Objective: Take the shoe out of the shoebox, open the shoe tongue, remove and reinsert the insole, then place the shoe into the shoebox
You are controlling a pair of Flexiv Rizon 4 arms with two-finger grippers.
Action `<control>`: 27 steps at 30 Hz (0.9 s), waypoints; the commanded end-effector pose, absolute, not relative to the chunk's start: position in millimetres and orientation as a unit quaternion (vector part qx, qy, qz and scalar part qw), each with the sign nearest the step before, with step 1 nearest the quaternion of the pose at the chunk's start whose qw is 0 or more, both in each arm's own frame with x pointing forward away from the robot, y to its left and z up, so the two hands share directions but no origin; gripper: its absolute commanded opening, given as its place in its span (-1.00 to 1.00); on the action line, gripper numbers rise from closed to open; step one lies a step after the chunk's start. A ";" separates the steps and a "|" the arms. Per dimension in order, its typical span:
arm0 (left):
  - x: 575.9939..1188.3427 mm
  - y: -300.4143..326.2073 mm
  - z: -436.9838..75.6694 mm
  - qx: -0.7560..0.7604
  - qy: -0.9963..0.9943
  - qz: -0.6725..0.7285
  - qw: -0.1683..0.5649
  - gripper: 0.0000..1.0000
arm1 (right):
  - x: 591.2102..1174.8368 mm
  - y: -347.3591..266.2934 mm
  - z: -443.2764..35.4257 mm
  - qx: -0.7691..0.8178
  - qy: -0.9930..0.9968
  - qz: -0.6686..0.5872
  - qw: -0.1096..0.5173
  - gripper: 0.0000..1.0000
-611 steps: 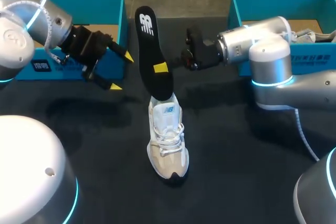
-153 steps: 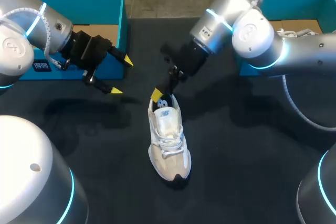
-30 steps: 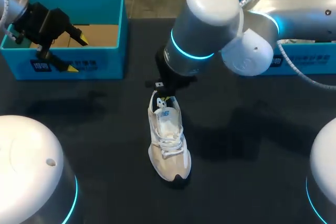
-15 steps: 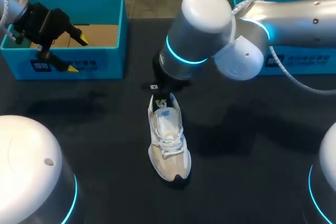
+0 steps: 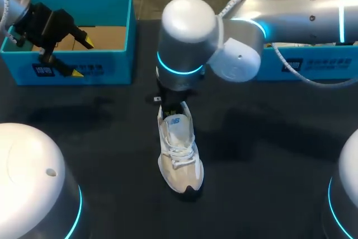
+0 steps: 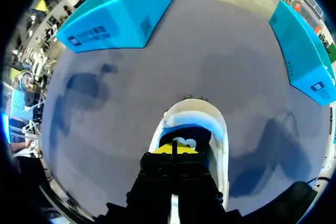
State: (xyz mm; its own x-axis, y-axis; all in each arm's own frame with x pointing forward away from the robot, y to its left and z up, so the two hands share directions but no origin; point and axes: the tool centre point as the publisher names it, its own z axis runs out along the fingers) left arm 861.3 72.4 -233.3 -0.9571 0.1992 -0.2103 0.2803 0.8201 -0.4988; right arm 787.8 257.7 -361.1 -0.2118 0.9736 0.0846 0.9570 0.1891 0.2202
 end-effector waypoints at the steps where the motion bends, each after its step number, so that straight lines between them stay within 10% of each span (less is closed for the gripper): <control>1: 861.5 72.3 -232.9 0.126 0.952 -0.271 0.074 1.00 | 788.7 262.5 -369.8 0.631 0.769 0.091 0.045 -1.00; 27: 861.5 72.3 -232.9 0.126 0.952 -0.271 0.074 1.00 | 779.3 254.4 -341.3 0.645 0.754 0.103 0.071 -1.00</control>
State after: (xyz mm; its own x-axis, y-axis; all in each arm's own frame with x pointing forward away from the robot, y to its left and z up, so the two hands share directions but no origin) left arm 861.1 72.4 -233.4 -0.9571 0.1990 -0.2105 0.2803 0.8198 -0.4993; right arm 780.4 258.4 -343.2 -0.1576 0.9873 0.0197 0.9592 0.1483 0.2409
